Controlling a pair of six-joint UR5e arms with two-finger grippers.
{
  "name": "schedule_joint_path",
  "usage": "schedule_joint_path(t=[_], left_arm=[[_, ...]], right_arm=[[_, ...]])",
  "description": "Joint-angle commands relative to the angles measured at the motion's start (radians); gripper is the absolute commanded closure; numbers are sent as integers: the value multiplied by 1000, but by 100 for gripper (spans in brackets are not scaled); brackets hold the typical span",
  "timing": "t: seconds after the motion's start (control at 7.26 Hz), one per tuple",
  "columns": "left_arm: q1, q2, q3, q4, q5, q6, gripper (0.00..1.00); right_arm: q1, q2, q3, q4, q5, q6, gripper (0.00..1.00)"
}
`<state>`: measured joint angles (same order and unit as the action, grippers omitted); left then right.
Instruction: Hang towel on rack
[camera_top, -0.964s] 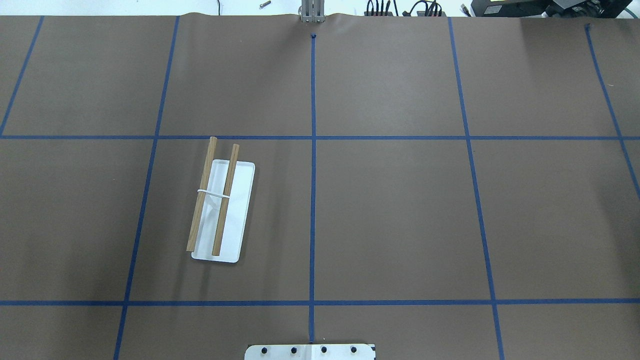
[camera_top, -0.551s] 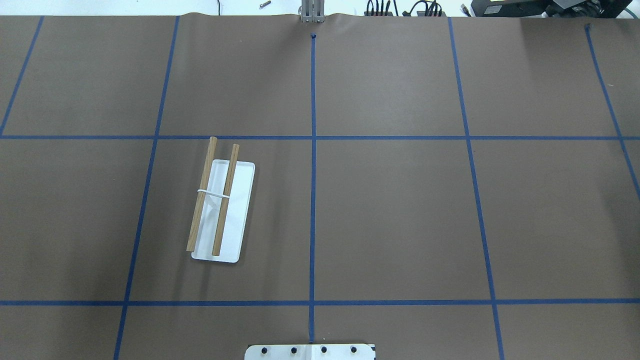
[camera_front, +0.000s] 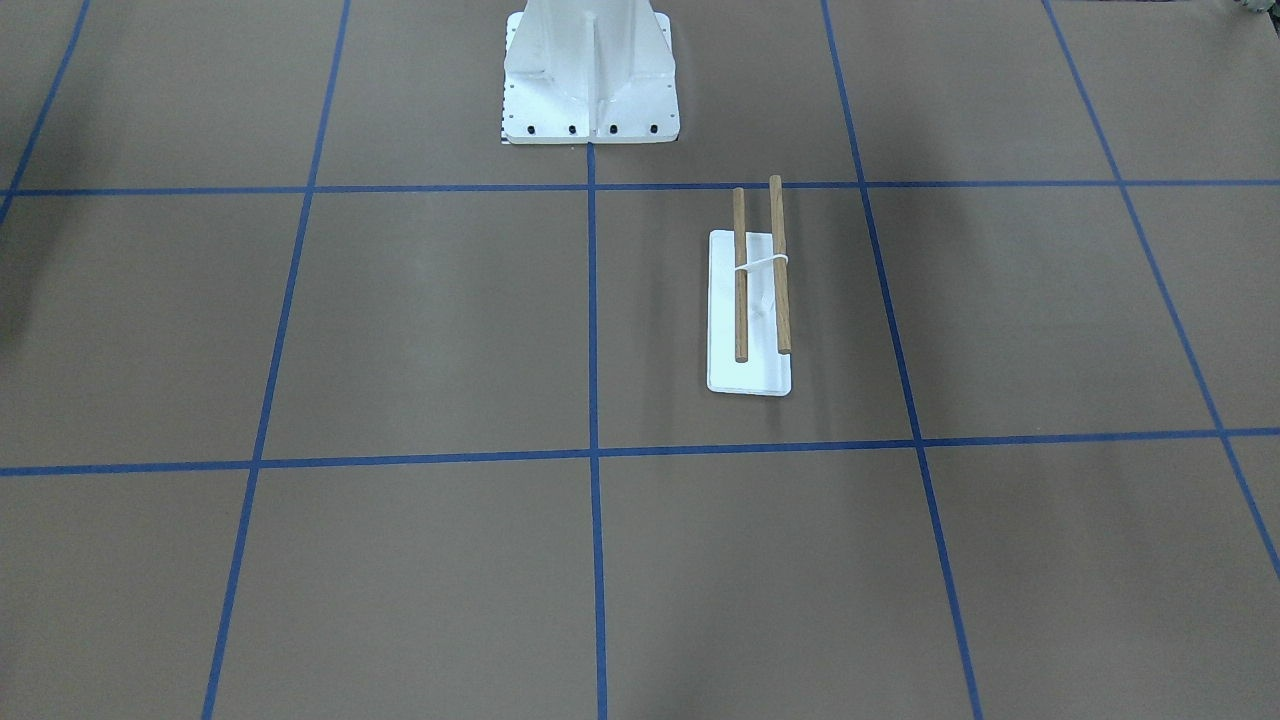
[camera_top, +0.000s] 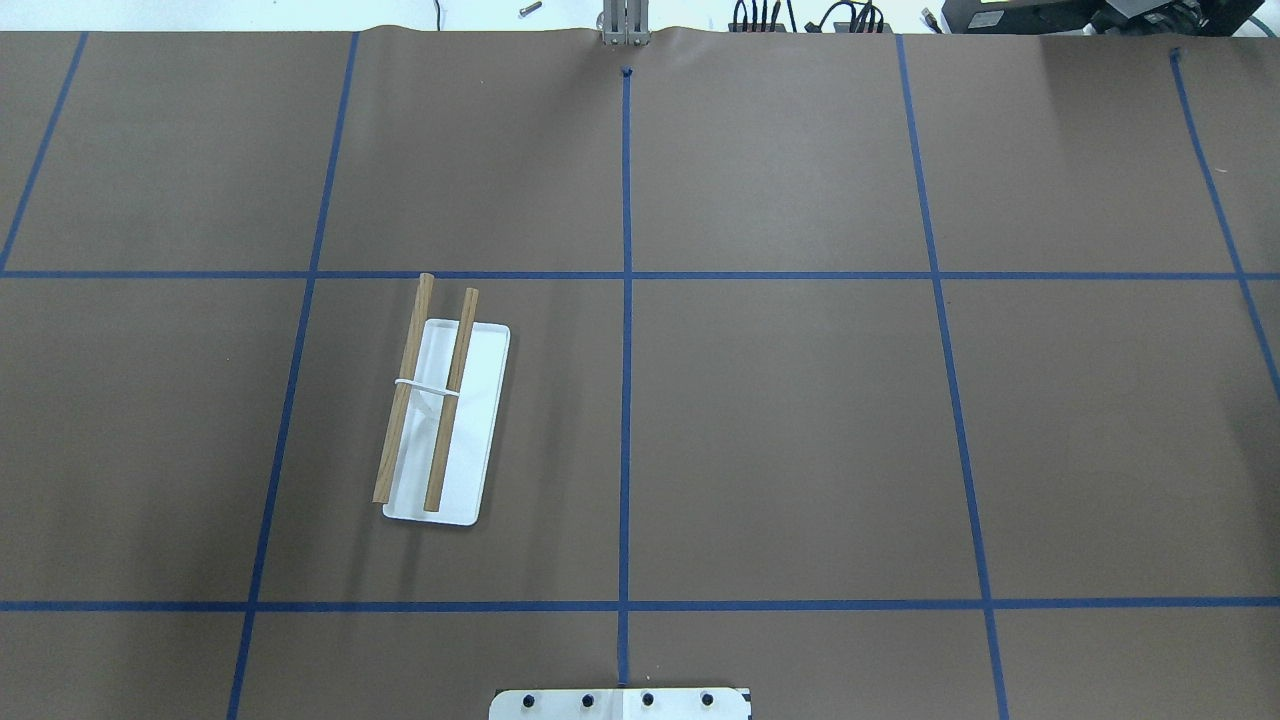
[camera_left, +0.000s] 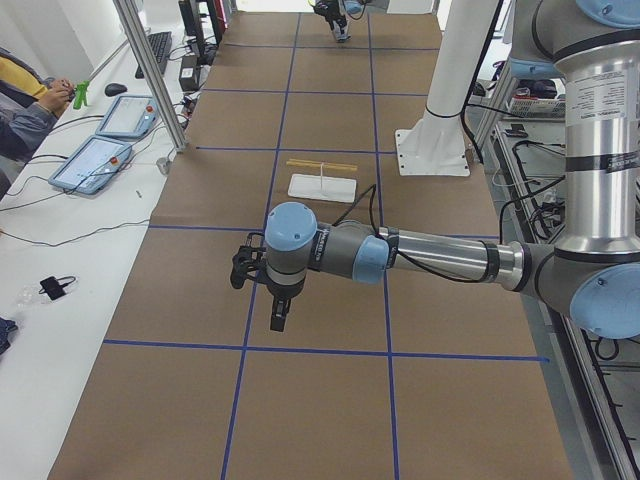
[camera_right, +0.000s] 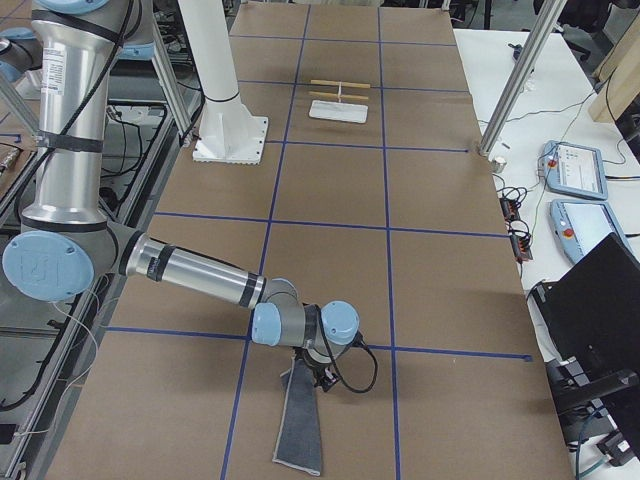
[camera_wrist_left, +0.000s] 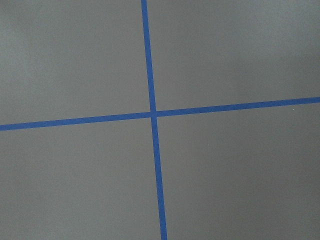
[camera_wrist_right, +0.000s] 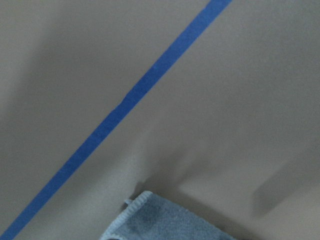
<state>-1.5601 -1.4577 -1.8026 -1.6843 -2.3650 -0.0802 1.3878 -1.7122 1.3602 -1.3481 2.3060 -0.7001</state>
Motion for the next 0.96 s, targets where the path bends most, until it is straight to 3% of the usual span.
schedule_joint_path(t=[0.0, 0.14, 0.55, 0.69, 0.83], left_arm=[[0, 0, 0, 0, -19, -1, 2], [0, 0, 0, 1, -19, -1, 2], [0, 2, 2, 2, -19, -1, 2], [0, 2, 0, 0, -19, -1, 2], [0, 2, 2, 0, -20, -4, 2]], right_arm=[[-9, 0, -21, 0, 0, -1, 24], [-9, -3, -24, 0, 0, -1, 45], [-9, 0, -49, 1, -8, -3, 88], [-9, 6, -49, 1, -10, -4, 100], [-9, 14, -50, 0, -11, -1, 100]])
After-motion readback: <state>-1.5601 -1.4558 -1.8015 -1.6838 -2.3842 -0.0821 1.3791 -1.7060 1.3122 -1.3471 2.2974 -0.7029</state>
